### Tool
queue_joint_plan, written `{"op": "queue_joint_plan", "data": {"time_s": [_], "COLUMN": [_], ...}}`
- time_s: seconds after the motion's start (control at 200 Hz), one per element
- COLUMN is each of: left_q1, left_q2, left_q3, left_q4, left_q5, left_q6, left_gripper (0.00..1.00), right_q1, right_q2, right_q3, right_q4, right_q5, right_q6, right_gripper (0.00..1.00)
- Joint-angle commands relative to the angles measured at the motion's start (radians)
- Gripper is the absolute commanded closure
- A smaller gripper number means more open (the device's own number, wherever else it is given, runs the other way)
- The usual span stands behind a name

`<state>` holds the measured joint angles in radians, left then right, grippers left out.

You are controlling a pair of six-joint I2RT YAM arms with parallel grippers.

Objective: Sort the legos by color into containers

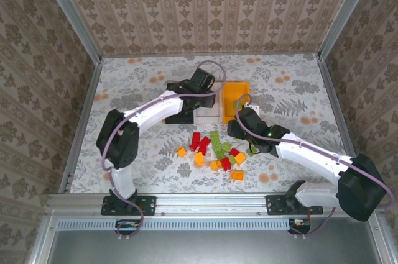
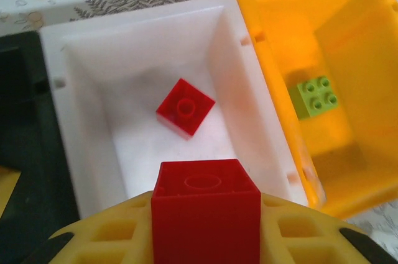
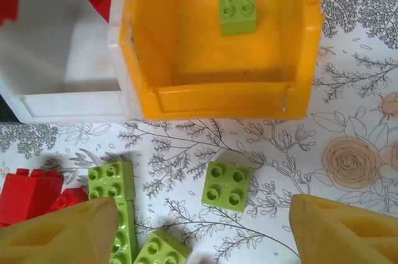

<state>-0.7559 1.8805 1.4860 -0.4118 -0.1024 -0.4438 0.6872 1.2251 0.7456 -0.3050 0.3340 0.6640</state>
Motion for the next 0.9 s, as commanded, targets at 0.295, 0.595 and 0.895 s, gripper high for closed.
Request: {"op": "queue_joint_plan", "data": {"time_s": [0.295, 0.595, 0.895], "left_q1": [-0.007, -0.092, -0.183], "left_q2": [0.056, -0.322, -0.715], "left_q3": [0.129, -0.19, -0.636], "left_q4": [0.005, 0.182, 0.244], "left_q5": [0.048, 0.019, -0.2], "left_q6": [-0.003, -0.059, -0.141], "left_gripper": [0.33, 0.0, 0.0], "right_q1": [-0.013, -0.034, -0.05], "right_q2": [-0.016, 0.176, 0.353], "right_q3": [-0.029, 0.019, 0.029], "right_q4": [-0.058, 0.01, 0.115], "right_q5": [0.029, 0.011, 0.017], "right_q6": [0.043, 0.058, 0.087], "right_gripper": [0.25, 0.29, 0.34]}}
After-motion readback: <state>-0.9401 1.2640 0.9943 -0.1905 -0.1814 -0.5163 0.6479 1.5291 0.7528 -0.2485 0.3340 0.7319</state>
